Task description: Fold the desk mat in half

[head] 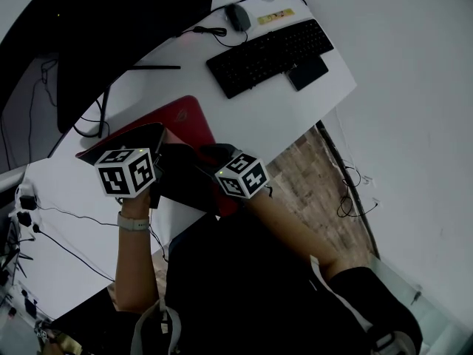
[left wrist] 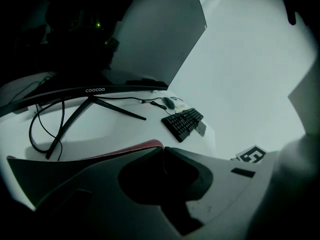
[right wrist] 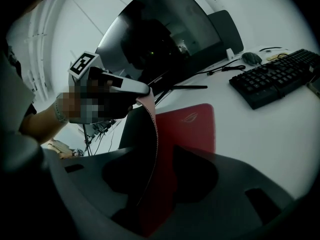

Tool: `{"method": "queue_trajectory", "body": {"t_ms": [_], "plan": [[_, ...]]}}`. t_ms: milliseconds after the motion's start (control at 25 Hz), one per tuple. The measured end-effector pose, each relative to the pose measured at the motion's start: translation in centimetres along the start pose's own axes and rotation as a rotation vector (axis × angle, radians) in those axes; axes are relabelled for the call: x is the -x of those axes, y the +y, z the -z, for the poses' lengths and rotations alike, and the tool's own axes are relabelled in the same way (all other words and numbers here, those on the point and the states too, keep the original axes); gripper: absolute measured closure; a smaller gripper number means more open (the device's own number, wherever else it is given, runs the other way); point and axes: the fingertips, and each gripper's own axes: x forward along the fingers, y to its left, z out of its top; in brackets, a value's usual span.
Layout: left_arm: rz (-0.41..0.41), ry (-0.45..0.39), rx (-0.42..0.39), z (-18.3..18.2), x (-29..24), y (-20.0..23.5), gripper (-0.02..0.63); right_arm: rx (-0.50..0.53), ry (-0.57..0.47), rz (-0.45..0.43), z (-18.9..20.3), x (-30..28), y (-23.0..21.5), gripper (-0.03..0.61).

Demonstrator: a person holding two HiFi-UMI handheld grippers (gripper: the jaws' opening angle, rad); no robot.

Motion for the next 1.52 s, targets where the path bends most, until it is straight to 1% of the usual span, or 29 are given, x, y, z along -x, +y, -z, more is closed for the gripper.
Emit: {"method": "queue_trajectory", "body": {"t_ms": [80,200,280,400,600,680,760,880,920,1000,1080,1200,1520], "plan": [[0.007,-0.007,0.006,-0.3,-0.2,0.2,0.589,-0.009,0.001,0.000,-0.2,-0.4,-0.2,0.429],[0.016,-0.017,0.015,-0.7,-0.5,0.6,0.588,-0.016,-0.011,0.005,-0.7,-0.9,-0.5,0.490],[0.017,-0.023,0.021,-0.9,-0.6,0.9,0.589,-0.013,-0.019,0.014,-1.1,-1.0,-0.8,0.514],[0.016,-0.036,0.019,-1.1,-0.7,1.2,0.588,-0.002,-0.025,0.034,-1.6,-1.1,-1.3,0.528],[-0.010,-0.038,-0.045,-1.2,-0.8,1.6,0.563,0.023,-0.022,0.068,-2.3,-1.1,-2.2,0.538],[-0.019,-0.035,-0.056,-1.1,-0.7,1.8,0.559,0.031,-0.018,0.074,-2.5,-1.1,-2.4,0.539],[-0.027,-0.033,-0.059,-0.9,-0.7,2.0,0.524,0.045,-0.011,0.079,-2.6,-1.2,-2.5,0.539],[-0.033,-0.032,-0.061,-0.6,-0.5,2.2,0.399,0.072,0.001,0.080,-2.7,-1.5,-2.3,0.543],[-0.027,-0.031,-0.065,-0.5,-0.5,2.0,0.372,0.080,0.006,0.081,-2.7,-1.6,-2.2,0.543],[-0.013,-0.024,-0.077,-0.1,-0.5,1.7,0.338,0.093,0.012,0.083,-2.8,-1.7,-2.2,0.545],[-0.014,-0.007,-0.091,0.5,-0.5,1.6,0.320,0.102,0.014,0.082,-3.0,-1.8,-2.2,0.546],[-0.036,0.018,-0.102,1.6,-0.3,1.9,0.313,0.114,0.019,0.078,-3.2,-1.8,-2.1,0.546],[-0.113,0.037,-0.051,4.1,1.3,4.0,0.313,0.139,0.037,0.087,-4.4,-2.0,-3.3,0.546]]}}
